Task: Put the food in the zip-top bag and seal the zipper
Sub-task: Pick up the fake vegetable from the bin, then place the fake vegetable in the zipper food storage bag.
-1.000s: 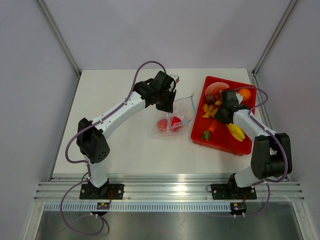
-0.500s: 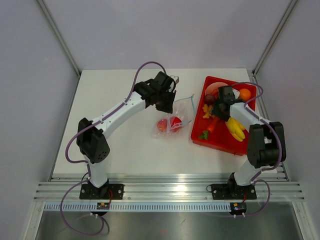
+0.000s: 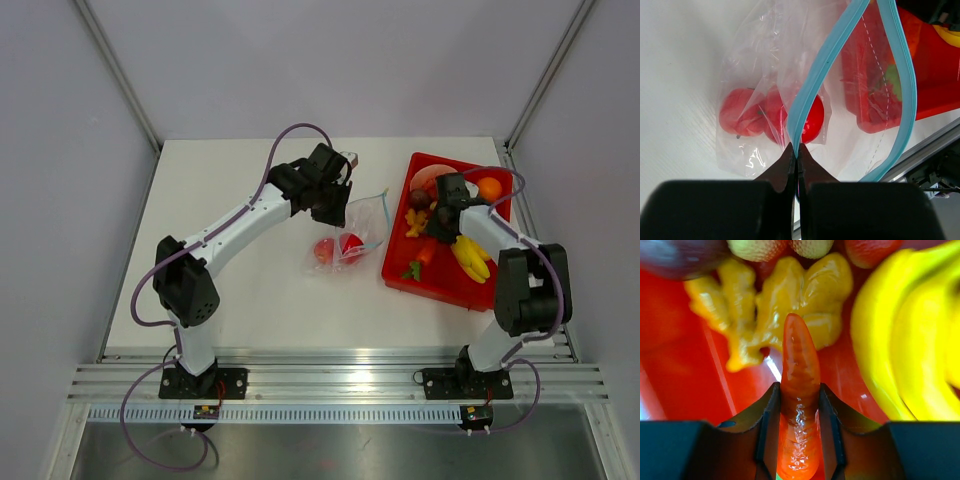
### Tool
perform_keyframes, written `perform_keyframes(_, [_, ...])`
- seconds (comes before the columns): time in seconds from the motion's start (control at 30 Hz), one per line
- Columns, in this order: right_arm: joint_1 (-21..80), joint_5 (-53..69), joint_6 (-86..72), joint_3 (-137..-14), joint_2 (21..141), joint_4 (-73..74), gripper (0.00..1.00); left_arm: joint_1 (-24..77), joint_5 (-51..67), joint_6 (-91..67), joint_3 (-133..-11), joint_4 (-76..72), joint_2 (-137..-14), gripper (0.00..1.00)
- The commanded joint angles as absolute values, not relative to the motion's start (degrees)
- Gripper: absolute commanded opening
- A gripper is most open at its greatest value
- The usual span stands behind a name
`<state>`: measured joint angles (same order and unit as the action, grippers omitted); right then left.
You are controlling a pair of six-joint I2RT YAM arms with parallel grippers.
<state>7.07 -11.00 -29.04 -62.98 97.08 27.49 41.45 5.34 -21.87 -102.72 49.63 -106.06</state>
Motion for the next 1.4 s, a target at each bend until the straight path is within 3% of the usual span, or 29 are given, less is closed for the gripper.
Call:
perform_keyframes(0.0, [6.7, -14.1, -28.0, -62.5, 85.6, 29.5, 0.14, 41.3, 5.2, -22.0, -103.6, 47.7, -104.1, 0.00])
perform_keyframes(0.13, [6.7, -15.7, -27.9, -62.3, 77.4, 33.3, 0.12, 41.3, 6.3, -22.5, -104.0, 47.4, -104.4, 0.00])
perform_keyframes(0.47, [8.4, -6.7, -24.5, -68.2, 55.9, 30.6, 0.13, 41.3, 8.4, -23.4, -103.2, 46.8, -102.9, 0.00])
perform_keyframes(0.57, [11.2, -7.6, -26.6, -74.1, 58.3, 31.7, 0.06, 41.3, 8.7, -24.1, -102.0, 45.9, -102.0, 0.00])
perform_keyframes(0.87, [32.0, -26.6, -33.9, -78.1, 69.9, 27.9, 0.10, 41.3, 7.3, -25.6, -102.7, 46.3, -101.8, 0.00])
perform_keyframes(1.17, [34.4, -38.4, -38.4, -70.4, 73.6, 21.5, 0.03, 41.3, 9.8, -26.4, -102.6, 46.8, -101.4, 0.00])
perform_keyframes(1.37, [36.5, -43.3, -37.3, -64.0, 74.2, 8.9, 0.02, 41.3, 10.5, -26.5, -103.6, 47.3, -101.7, 0.00])
